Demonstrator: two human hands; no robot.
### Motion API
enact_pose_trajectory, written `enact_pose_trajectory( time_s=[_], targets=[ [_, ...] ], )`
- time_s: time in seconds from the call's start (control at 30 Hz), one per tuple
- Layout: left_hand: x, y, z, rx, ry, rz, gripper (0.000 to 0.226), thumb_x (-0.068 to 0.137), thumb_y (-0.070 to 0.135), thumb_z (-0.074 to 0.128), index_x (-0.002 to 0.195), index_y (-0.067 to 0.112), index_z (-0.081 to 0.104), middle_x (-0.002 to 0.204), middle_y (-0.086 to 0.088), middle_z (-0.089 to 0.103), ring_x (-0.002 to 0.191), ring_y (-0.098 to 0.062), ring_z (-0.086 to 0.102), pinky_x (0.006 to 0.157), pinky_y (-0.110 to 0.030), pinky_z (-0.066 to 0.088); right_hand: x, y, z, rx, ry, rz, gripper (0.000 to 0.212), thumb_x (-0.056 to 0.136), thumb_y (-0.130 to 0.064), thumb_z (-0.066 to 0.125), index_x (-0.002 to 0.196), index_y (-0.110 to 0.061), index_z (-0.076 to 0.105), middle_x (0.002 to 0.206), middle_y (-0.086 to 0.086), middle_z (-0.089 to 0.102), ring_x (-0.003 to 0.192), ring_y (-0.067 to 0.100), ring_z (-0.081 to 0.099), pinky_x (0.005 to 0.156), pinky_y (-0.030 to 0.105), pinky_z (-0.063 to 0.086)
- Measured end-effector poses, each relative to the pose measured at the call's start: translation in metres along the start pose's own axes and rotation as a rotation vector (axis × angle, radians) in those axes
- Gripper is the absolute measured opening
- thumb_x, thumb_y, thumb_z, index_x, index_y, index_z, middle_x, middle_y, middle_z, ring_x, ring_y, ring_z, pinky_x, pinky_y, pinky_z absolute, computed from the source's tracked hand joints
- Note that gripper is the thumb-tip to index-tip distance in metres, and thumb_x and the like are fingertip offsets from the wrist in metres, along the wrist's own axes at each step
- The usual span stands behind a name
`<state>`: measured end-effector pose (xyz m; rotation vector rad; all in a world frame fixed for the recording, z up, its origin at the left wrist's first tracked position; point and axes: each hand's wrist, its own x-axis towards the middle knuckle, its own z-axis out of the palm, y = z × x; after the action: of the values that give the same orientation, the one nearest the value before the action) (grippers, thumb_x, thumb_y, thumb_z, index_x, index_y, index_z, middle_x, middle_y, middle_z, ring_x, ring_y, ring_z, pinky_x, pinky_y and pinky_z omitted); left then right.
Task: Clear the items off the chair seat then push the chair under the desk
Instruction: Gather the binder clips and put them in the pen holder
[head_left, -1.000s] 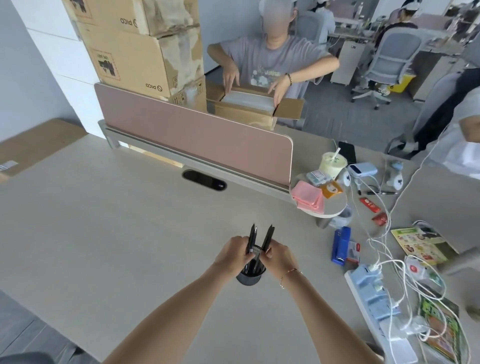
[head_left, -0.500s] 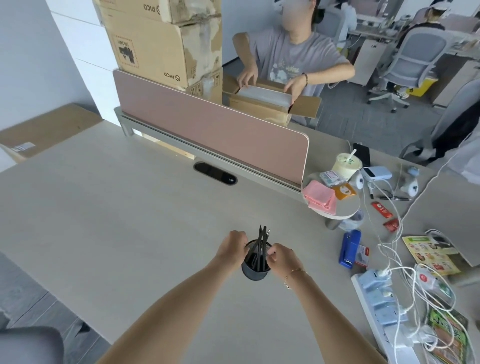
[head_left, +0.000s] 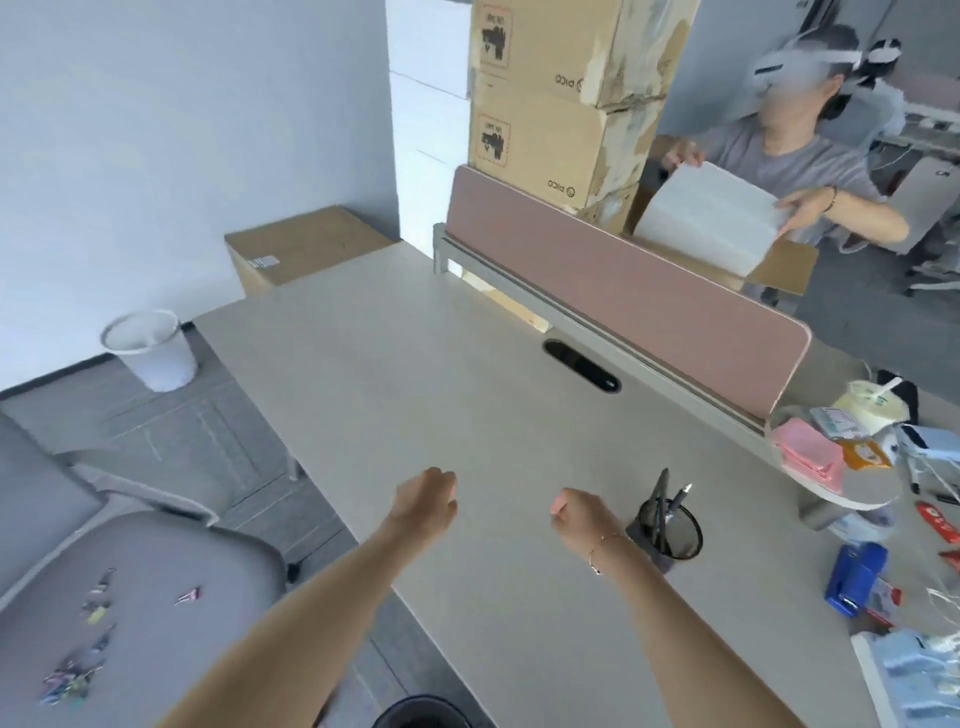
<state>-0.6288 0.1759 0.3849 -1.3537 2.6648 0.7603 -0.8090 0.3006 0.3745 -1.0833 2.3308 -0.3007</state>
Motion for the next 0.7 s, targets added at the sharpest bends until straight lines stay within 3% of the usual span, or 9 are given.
enact_pose_trajectory(
  time_s=[0.1,0.2,0.3,0.43,0.53,0.7],
  targets=[
    [-0.032,-0.081,-0.036,0.063,0.033,-0.090,0.026,0.092,0.017,0.046,0.114,0.008,0.059,0.117,-0.012,0.062,0.105,-0.033,0.062,0.088,-0.038,0.051,-0.008,-0.068,0.031,-0.017,-0.056,-0.090,0.016,0.085,-0.008,0.045,0.087,-0.016,0.059,0.097,0.004,0.064,0.092,0.024,0.061,0.080,0.029,0.050],
    [-0.071,-0.162,-0.067,0.061,0.072,-0.218,0.024,0.089,0.016,0.047,0.107,0.012,0.062,0.118,-0.013,0.063,0.106,-0.035,0.062,0.083,-0.034,0.049,-0.018,-0.137,0.064,-0.051,-0.095,-0.182,0.016,0.085,-0.007,0.045,0.082,-0.020,0.054,0.097,0.006,0.065,0.096,0.026,0.063,0.084,0.032,0.050],
    [-0.117,-0.237,-0.091,0.046,0.109,-0.322,0.024,0.087,0.015,0.046,0.104,0.013,0.062,0.112,-0.011,0.066,0.089,-0.034,0.065,0.067,-0.027,0.047,-0.027,-0.202,0.101,-0.073,-0.124,-0.257,0.017,0.086,-0.008,0.048,0.088,-0.016,0.062,0.106,0.011,0.068,0.099,0.027,0.063,0.086,0.031,0.049],
    [-0.184,-0.336,-0.099,0.068,0.068,-0.444,0.030,0.089,0.026,0.049,0.115,0.014,0.056,0.122,-0.007,0.058,0.110,-0.031,0.059,0.086,-0.035,0.048,-0.046,-0.281,0.162,-0.125,-0.174,-0.354,0.019,0.088,-0.011,0.049,0.096,-0.011,0.066,0.107,0.009,0.068,0.101,0.026,0.062,0.087,0.031,0.049],
    [-0.231,-0.403,-0.099,0.009,0.068,-0.540,0.016,0.085,0.021,0.053,0.101,0.019,0.058,0.119,-0.006,0.059,0.107,-0.029,0.060,0.077,-0.030,0.045,-0.061,-0.330,0.208,-0.179,-0.220,-0.414,0.020,0.088,-0.014,0.048,0.099,-0.012,0.066,0.107,0.007,0.068,0.099,0.025,0.063,0.087,0.035,0.052],
    [-0.287,-0.477,-0.102,-0.016,0.091,-0.616,0.032,0.087,0.025,0.056,0.116,0.010,0.059,0.122,-0.010,0.059,0.109,-0.028,0.060,0.090,-0.036,0.052,-0.080,-0.388,0.270,-0.235,-0.289,-0.476,0.020,0.088,-0.010,0.049,0.097,-0.008,0.067,0.108,0.009,0.069,0.100,0.027,0.063,0.085,0.032,0.051]
  ],
)
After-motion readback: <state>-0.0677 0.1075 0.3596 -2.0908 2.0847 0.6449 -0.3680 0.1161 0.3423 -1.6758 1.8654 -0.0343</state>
